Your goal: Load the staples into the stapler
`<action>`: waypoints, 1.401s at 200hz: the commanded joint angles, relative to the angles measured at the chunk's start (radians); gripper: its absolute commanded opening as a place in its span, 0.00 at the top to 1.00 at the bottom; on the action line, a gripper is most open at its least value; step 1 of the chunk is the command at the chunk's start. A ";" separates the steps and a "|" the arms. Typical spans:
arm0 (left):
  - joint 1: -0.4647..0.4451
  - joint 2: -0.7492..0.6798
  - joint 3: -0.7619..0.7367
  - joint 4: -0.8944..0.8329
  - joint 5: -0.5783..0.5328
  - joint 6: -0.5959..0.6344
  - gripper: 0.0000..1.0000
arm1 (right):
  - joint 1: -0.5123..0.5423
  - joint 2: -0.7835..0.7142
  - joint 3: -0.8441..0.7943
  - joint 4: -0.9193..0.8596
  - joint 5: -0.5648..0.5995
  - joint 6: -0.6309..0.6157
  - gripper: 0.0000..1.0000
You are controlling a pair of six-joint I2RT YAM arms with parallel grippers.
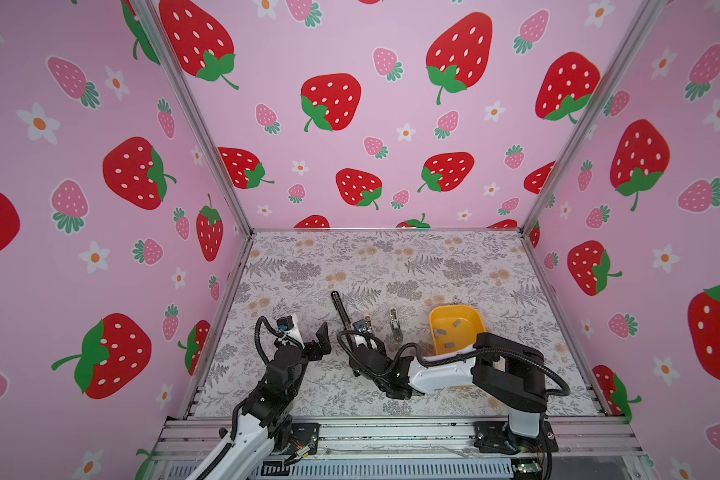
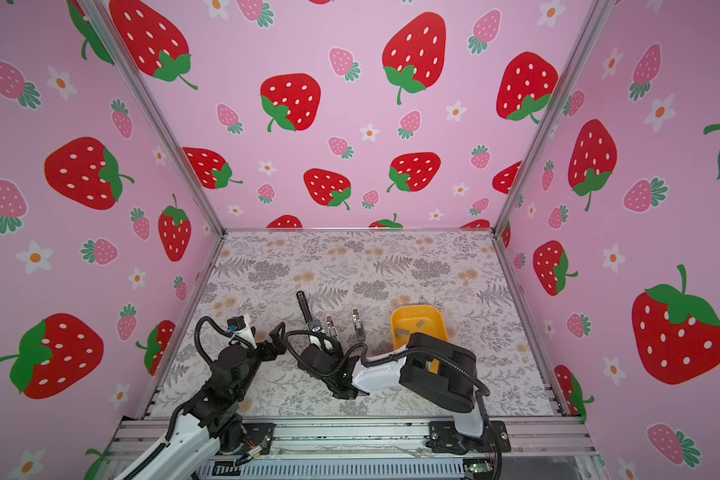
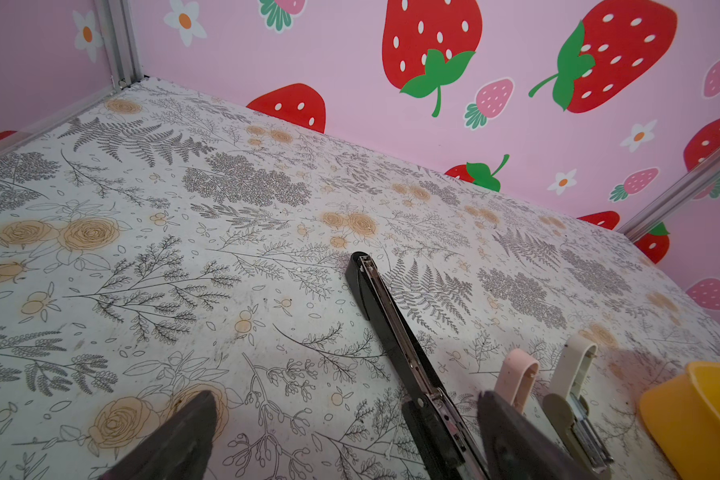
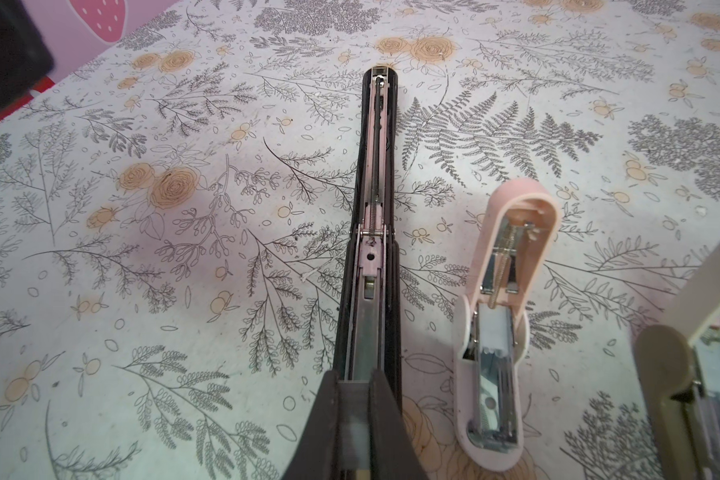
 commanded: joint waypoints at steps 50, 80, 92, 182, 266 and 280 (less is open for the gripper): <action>0.004 -0.008 -0.007 -0.001 -0.003 0.000 0.01 | 0.004 -0.011 -0.008 0.010 0.020 -0.002 0.96; 0.004 -0.009 -0.007 -0.001 -0.003 -0.001 0.01 | 0.004 -0.007 -0.011 0.010 0.023 0.001 0.96; 0.004 -0.009 -0.007 -0.001 -0.003 0.000 0.01 | 0.004 -0.005 -0.012 0.009 0.023 0.005 0.97; 0.004 -0.010 -0.007 -0.001 -0.003 -0.001 0.01 | 0.004 -0.019 -0.025 0.007 0.031 -0.005 0.96; 0.005 -0.010 -0.007 -0.002 -0.003 0.000 0.01 | 0.004 -0.006 -0.028 0.009 0.015 0.005 0.96; 0.005 -0.011 -0.009 -0.002 -0.003 0.000 0.01 | 0.006 -0.015 -0.032 0.001 0.008 0.011 0.96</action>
